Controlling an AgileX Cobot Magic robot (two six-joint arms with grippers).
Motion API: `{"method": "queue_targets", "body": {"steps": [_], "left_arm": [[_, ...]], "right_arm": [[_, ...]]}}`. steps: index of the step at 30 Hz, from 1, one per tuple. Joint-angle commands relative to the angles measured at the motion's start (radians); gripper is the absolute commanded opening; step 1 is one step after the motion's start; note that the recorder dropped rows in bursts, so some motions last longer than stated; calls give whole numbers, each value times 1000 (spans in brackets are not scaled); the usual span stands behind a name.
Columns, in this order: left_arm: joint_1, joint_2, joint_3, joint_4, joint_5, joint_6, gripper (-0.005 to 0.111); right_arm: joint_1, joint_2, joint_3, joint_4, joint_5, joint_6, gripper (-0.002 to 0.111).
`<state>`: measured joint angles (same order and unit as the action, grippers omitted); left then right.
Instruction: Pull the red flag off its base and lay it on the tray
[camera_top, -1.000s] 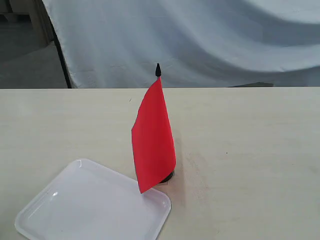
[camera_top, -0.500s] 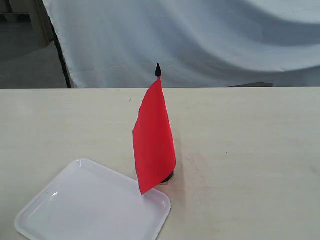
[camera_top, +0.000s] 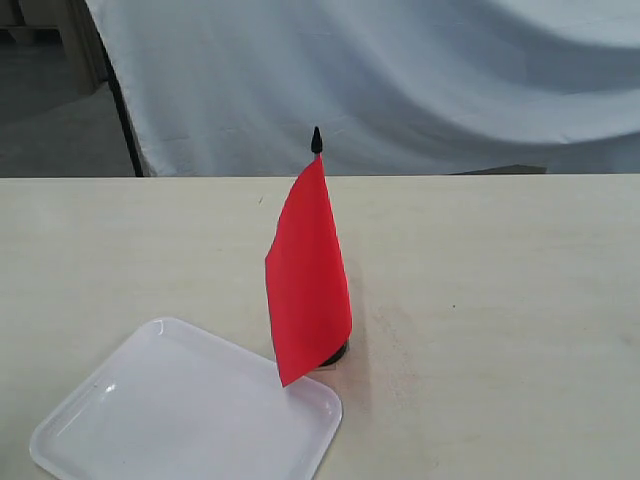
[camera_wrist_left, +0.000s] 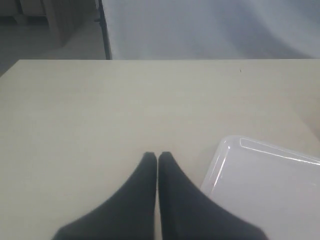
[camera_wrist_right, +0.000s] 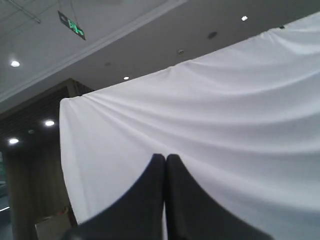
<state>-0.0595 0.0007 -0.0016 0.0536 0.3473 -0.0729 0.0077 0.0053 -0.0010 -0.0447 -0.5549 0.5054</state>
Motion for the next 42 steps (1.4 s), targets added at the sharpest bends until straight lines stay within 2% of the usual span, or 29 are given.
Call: {"method": "queue_targets", "body": {"steps": [1, 7, 13, 15, 18, 22, 25, 28, 32, 35, 36, 38, 41, 42], "left_arm": [[-2, -1, 2, -5, -4, 0, 1], [-2, -1, 2, -5, -4, 0, 1], [-2, -1, 2, -5, -4, 0, 1], [-2, -1, 2, -5, -4, 0, 1], [-2, -1, 2, -5, -4, 0, 1], [-2, -1, 2, -5, -4, 0, 1], [-2, -1, 2, -5, -4, -4, 1], [-2, -1, 2, -5, -4, -4, 1], [-2, -1, 2, -5, -4, -4, 1], [-2, -1, 2, -5, -4, -4, 1], [-2, -1, 2, -5, -4, -4, 1], [-2, -1, 2, -5, -4, -4, 1], [-2, -1, 2, -5, -4, -4, 1], [-2, -1, 2, -5, -4, -4, 1]], "right_arm": [[-2, 93, 1, -122, -171, 49, 0], [-2, 427, 1, -177, -384, 55, 0], [-2, 863, -155, -589, -548, 96, -1], [26, 1022, -212, -646, -565, 112, -1], [132, 1242, -276, -595, -513, -3, -1], [339, 1495, -363, -389, -416, -229, -1], [440, 1646, -435, -295, -380, -345, -1], [476, 1735, -477, -297, -382, -389, -1], [476, 1732, -485, -297, -373, -387, 0], [473, 1703, -485, -297, -327, -371, 13], [473, 1692, -485, -297, -312, -369, 23], [473, 1672, -485, -297, -289, -359, 50], [473, 1664, -485, -300, -244, -318, 105], [473, 1664, -485, -311, -233, -323, 104]]}}
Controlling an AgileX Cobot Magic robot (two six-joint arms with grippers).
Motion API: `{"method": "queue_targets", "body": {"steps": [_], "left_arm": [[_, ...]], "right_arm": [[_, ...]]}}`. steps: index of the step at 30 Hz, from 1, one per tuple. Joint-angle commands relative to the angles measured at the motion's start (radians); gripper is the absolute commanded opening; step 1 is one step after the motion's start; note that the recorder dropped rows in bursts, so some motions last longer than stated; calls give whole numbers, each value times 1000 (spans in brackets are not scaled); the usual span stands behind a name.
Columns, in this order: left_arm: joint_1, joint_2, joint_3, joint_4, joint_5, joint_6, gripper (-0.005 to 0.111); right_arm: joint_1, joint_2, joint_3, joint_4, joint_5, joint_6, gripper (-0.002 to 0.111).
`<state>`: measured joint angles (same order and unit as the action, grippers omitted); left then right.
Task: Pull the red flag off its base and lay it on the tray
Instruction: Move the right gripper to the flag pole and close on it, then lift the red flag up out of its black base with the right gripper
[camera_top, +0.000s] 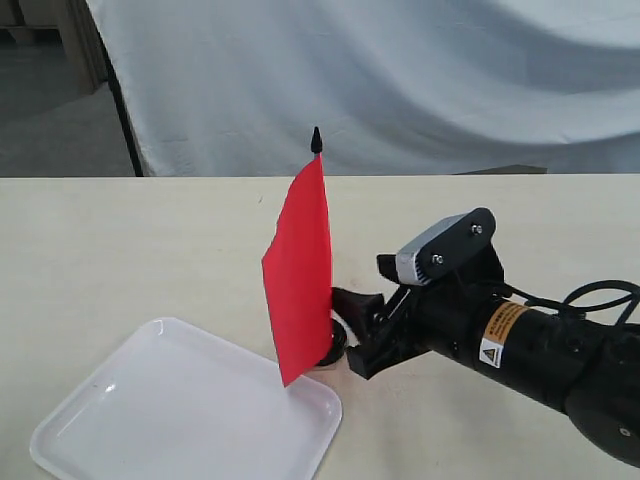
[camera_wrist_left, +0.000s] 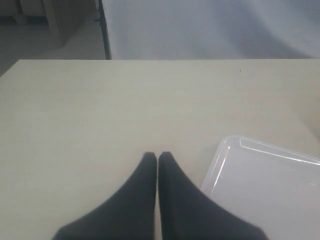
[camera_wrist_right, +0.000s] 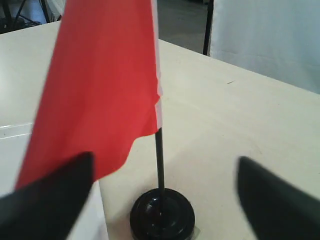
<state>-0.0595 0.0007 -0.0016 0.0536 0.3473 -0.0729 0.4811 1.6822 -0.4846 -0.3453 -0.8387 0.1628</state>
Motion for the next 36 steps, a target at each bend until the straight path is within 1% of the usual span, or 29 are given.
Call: {"method": "queue_targets", "body": {"steps": [1, 6, 12, 18, 26, 33, 35, 36], "left_arm": [[-2, -1, 2, -5, -4, -4, 1], [-2, -1, 2, -5, -4, -4, 1], [-2, -1, 2, -5, -4, -4, 1], [-2, -1, 2, -5, -4, -4, 1], [-2, -1, 2, -5, -4, -4, 1], [-2, -1, 2, -5, -4, -4, 1], [-2, -1, 2, -5, -4, -4, 1], [-2, -1, 2, -5, -4, -4, 1]], "right_arm": [[0, -13, -2, -23, 59, 19, 104], [0, -13, -2, -29, 49, 45, 105], [0, -7, -14, -29, -53, 59, 105], [0, 82, -106, -32, -62, 80, 105], [5, 262, -252, -104, -65, 102, 105], [45, 314, -298, -103, -65, 74, 104], [47, 314, -300, -100, -76, 69, 99], [47, 314, -303, -100, -74, 69, 90]]}}
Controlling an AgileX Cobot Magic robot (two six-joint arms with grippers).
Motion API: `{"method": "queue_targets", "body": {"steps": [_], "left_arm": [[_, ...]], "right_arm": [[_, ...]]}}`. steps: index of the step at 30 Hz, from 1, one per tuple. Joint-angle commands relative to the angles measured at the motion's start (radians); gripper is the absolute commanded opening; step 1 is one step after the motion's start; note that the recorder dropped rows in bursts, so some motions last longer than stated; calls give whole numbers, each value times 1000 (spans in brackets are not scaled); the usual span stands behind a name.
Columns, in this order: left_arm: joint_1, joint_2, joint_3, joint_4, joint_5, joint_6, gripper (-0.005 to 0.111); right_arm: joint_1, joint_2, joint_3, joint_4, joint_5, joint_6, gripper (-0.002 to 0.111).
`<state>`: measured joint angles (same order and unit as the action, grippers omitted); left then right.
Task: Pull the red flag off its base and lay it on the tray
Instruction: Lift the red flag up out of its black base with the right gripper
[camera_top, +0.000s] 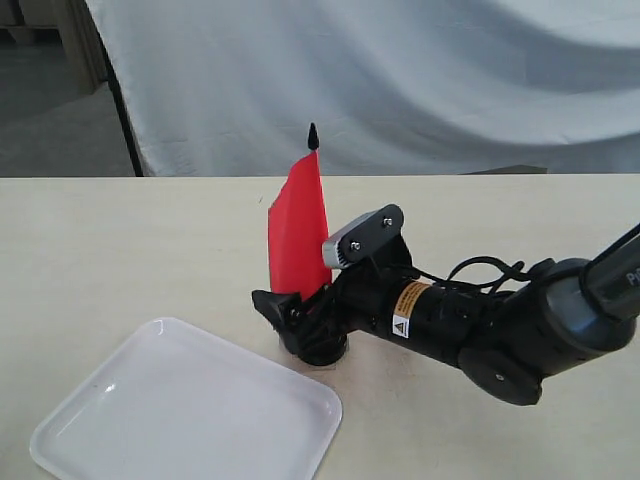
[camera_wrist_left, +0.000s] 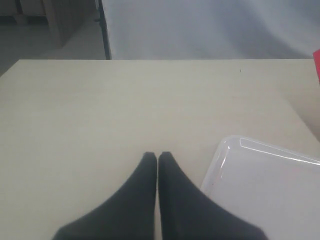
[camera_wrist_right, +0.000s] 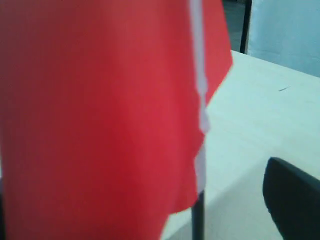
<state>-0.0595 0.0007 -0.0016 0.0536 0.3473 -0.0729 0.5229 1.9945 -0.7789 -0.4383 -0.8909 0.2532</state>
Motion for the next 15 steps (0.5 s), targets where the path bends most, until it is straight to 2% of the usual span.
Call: {"method": "queue_targets", "body": {"steps": [1, 2, 4, 5, 8, 15], "left_arm": [[-2, -1, 2, -5, -4, -4, 1], [-2, -1, 2, -5, -4, -4, 1], [-2, -1, 2, -5, -4, -4, 1], [-2, -1, 2, -5, -4, -4, 1], [-2, -1, 2, -5, -4, -4, 1], [-2, -1, 2, -5, -4, -4, 1]], "right_arm": [[5, 2, -10, -7, -5, -21, 76], [5, 2, -10, -7, 7, -21, 57], [5, 2, -10, -7, 43, -21, 6], [5, 2, -10, -7, 52, -14, 2], [5, -3, -10, -17, 52, -14, -1], [5, -145, -10, -85, 119, 16, -1]]}}
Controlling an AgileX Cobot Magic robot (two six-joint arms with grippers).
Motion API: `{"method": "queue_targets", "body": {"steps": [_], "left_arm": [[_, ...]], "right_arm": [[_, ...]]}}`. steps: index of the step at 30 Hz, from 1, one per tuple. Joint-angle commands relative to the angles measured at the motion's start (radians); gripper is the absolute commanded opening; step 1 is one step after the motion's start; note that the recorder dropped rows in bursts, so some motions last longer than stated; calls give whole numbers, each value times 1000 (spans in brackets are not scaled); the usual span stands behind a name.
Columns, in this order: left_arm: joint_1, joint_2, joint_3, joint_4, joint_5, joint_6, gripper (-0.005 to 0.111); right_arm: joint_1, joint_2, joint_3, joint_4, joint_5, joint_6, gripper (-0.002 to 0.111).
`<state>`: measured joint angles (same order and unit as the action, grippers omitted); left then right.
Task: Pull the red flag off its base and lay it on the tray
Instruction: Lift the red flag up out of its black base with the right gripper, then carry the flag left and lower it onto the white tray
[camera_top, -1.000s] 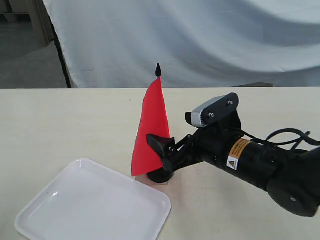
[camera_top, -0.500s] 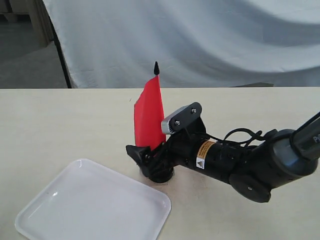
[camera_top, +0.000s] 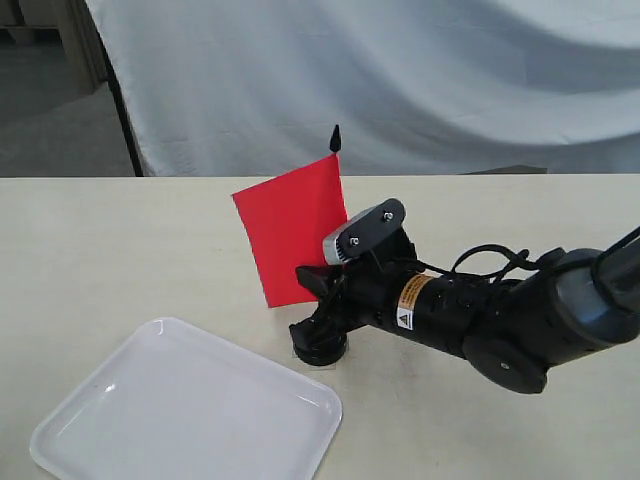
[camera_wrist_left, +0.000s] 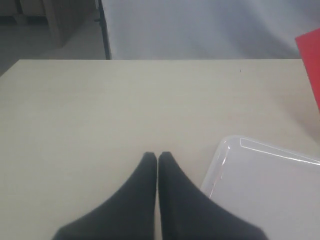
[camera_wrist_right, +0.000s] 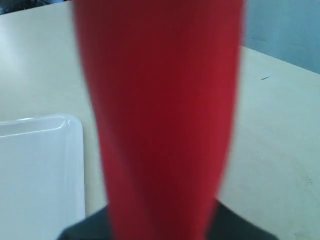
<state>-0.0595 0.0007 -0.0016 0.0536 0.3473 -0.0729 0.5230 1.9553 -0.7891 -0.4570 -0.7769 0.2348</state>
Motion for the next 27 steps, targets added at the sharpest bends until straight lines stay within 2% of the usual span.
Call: {"method": "queue_targets", "body": {"steps": [1, 6, 12, 15, 21, 24, 27], "left_arm": [[-2, -1, 2, -5, -4, -4, 1], [-2, -1, 2, -5, -4, -4, 1], [-2, -1, 2, -5, -4, -4, 1], [-2, -1, 2, -5, -4, -4, 1], [-2, -1, 2, -5, -4, -4, 1], [-2, -1, 2, -5, -4, -4, 1], [-2, -1, 2, -5, -4, -4, 1]], "right_arm": [[5, -142, 0, -67, 43, 39, -1], [23, -306, -57, -69, 376, 80, -1], [190, -363, -265, -63, 984, 78, -1], [296, -317, -374, -63, 1220, 57, -1], [463, -135, -580, -60, 1569, -12, -1], [504, -17, -684, -3, 1728, -109, -1], [509, 101, -792, 78, 1809, -205, -1]]}}
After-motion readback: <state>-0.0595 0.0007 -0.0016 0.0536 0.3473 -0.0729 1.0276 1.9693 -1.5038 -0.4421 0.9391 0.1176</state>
